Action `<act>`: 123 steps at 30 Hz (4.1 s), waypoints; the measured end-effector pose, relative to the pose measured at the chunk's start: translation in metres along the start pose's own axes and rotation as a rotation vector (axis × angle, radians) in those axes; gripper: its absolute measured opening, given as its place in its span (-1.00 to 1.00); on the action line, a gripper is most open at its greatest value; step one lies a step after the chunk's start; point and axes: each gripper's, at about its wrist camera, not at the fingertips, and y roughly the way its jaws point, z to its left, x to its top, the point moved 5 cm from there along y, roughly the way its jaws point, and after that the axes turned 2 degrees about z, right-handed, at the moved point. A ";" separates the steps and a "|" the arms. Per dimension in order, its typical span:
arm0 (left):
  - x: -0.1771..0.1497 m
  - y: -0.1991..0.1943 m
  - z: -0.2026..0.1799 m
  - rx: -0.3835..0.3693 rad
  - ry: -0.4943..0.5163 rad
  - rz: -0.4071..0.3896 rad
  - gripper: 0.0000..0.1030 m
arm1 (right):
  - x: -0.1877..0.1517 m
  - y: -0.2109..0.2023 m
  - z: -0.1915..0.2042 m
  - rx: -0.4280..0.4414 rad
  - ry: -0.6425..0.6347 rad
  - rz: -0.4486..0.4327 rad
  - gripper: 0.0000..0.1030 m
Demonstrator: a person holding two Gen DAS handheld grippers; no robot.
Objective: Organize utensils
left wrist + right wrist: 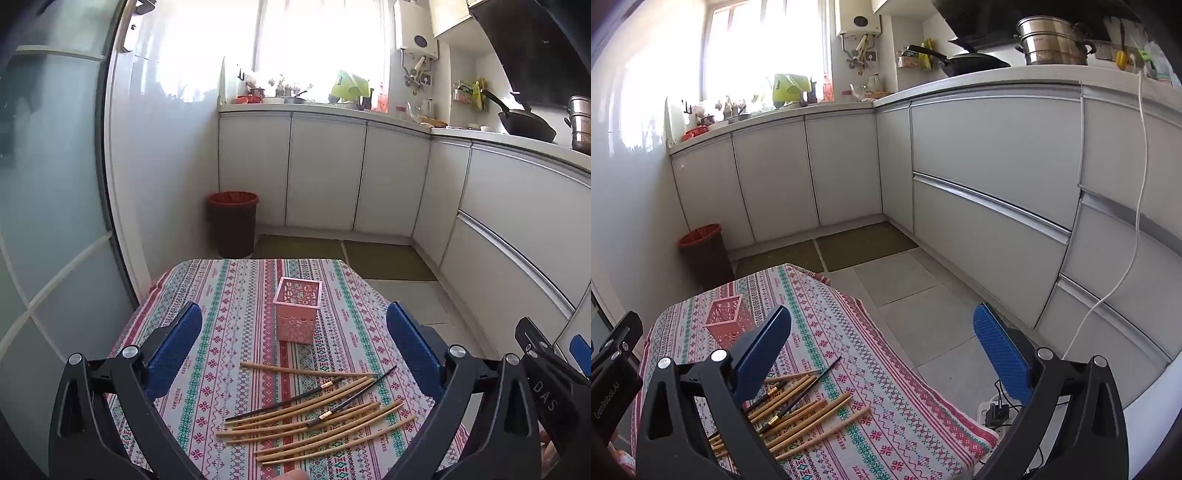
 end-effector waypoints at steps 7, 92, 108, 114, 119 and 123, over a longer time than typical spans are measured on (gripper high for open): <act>0.000 0.001 0.001 0.000 -0.010 0.001 0.86 | -0.002 0.006 0.000 0.006 0.009 0.021 0.87; -0.014 0.029 -0.012 -0.039 0.054 0.119 0.86 | 0.002 0.013 -0.018 0.024 0.100 0.071 0.87; -0.117 0.194 -0.181 -0.435 0.695 0.772 0.86 | -0.048 0.115 -0.111 0.215 0.726 0.579 0.87; -0.149 0.254 -0.192 -0.417 0.786 1.019 0.39 | -0.075 0.142 -0.106 0.249 0.803 0.738 0.87; -0.149 0.270 -0.187 -0.438 0.811 1.045 0.24 | -0.086 0.153 -0.111 0.256 0.881 0.795 0.87; -0.136 0.266 -0.180 -0.463 0.850 1.024 -0.33 | -0.092 0.159 -0.104 0.269 0.879 0.846 0.87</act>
